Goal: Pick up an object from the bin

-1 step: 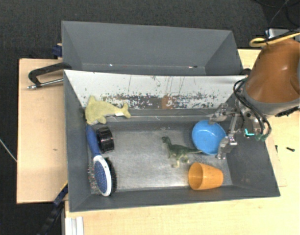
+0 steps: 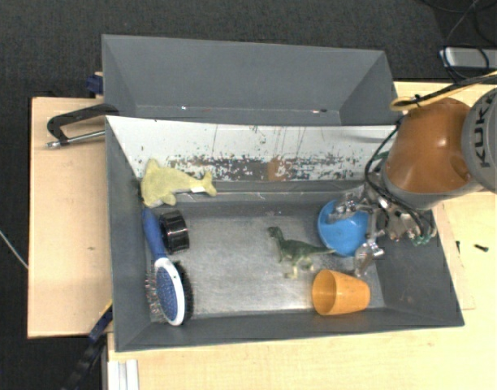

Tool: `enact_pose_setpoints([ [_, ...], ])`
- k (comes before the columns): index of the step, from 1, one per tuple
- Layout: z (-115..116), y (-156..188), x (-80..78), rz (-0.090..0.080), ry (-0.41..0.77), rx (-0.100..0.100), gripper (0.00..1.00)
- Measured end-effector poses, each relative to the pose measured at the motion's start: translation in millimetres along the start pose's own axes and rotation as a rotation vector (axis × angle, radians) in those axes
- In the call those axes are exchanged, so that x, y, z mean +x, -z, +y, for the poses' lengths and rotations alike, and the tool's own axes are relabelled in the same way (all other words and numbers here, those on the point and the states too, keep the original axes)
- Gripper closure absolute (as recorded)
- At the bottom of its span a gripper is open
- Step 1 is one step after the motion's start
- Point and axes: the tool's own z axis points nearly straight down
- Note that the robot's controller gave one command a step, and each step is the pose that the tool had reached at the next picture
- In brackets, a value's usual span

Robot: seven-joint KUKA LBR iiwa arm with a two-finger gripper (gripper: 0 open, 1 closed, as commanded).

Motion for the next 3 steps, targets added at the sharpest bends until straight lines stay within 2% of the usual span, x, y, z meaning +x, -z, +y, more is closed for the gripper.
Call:
enact_pose_setpoints([
  [1,2.9,-8.1,1.8,-0.010,-0.077,0.003,0.00],
  [2,-0.1,-5.9,2.5,-0.009,-0.078,0.008,1.00],
  [3,24.9,203.2,19.5,-0.018,-0.095,0.008,1.00],
])
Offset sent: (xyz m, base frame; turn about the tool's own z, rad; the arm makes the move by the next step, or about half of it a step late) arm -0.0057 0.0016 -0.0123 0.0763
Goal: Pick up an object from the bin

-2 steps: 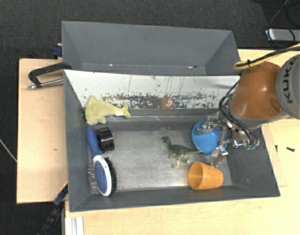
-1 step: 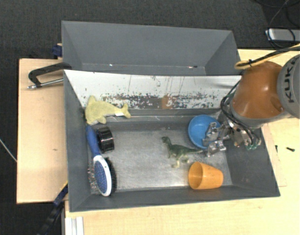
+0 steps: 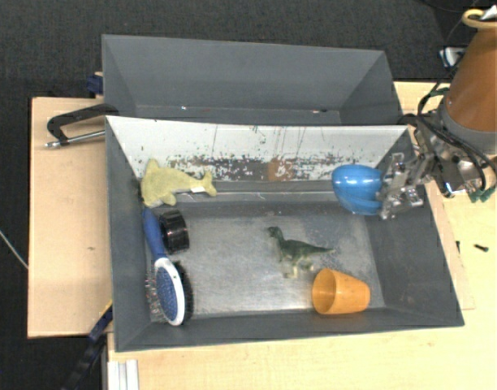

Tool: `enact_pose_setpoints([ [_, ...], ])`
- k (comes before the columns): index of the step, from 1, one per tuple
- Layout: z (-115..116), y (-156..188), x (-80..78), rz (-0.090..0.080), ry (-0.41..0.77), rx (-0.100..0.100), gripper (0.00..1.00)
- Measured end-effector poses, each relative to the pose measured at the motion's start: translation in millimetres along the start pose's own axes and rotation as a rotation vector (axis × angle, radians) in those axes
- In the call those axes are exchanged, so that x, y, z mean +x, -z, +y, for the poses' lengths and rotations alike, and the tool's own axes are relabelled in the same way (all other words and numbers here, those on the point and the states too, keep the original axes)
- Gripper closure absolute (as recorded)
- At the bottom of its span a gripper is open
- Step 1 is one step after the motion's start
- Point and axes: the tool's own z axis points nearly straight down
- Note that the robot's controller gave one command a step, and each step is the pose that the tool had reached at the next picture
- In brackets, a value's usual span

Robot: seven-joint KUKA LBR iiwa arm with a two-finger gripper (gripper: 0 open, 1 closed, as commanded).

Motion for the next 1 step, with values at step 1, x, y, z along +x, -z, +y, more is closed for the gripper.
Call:
enact_pose_setpoints([
  [1,4.4,-5.1,18.1,0.013,0.259,-0.007,1.00],
])
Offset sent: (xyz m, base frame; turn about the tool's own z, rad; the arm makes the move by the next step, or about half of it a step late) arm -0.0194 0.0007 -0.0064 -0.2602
